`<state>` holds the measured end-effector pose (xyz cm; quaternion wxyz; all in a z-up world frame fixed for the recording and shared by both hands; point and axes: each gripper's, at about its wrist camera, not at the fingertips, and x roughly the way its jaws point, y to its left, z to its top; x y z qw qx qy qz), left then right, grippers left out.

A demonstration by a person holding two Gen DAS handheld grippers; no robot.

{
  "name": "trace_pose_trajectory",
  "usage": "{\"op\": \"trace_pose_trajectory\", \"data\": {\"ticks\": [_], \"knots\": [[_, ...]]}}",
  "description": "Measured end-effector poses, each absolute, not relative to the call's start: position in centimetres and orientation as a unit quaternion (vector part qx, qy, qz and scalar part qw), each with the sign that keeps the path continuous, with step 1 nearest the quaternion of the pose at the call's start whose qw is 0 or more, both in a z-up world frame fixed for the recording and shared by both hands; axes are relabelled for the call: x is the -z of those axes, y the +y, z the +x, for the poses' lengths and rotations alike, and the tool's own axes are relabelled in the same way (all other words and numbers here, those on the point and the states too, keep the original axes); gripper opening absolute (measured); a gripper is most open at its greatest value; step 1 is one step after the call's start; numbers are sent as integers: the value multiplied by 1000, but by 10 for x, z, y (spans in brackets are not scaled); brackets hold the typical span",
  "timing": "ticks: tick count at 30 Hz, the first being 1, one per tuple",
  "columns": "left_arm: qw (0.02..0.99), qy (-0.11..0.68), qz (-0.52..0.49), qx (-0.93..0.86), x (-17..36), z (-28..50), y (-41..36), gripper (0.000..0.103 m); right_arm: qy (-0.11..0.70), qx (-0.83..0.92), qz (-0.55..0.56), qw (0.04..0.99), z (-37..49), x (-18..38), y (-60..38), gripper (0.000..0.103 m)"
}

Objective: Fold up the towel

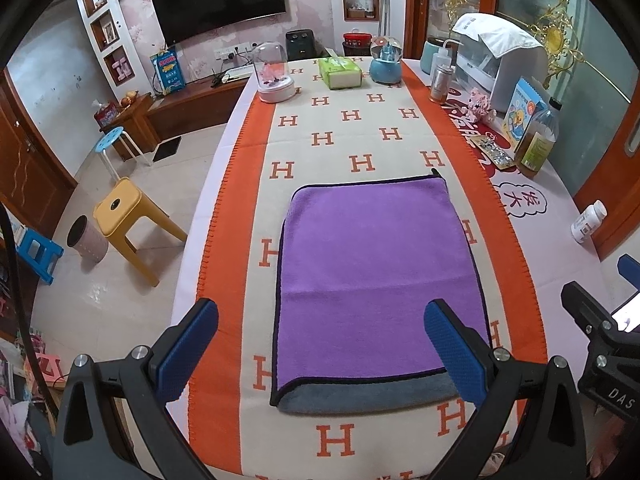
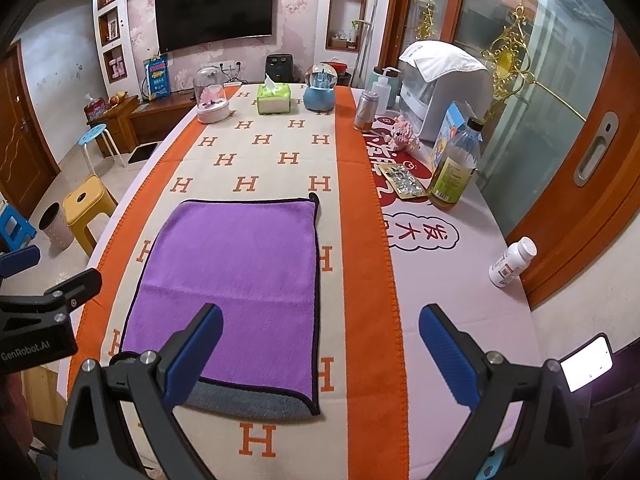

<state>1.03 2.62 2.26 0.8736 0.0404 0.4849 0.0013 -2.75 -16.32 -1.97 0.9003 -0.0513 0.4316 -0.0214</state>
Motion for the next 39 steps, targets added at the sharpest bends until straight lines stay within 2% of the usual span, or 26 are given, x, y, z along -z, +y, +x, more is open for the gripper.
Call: {"op": "trace_pose_trajectory", "data": {"ticks": [8, 21, 26, 30, 37, 39], "knots": [[864, 501, 43, 2, -5, 15, 38, 102, 448, 11, -69, 891, -25, 41, -161, 95], [835, 544, 57, 60, 62, 13, 66, 102, 500, -22, -89, 861, -23, 102, -169, 87], [810, 574, 77, 90, 98, 9, 75, 93, 527, -75, -75, 843, -23, 128, -175, 83], [792, 593, 71, 126, 121, 4, 81, 84, 541, -121, -81, 828, -26, 145, -175, 75], [780, 592, 74, 188, 135, -3, 83, 82, 573, -177, -61, 798, -26, 168, -179, 66], [774, 594, 75, 206, 136, -3, 83, 76, 580, -187, -50, 791, -24, 172, -182, 63]]}}
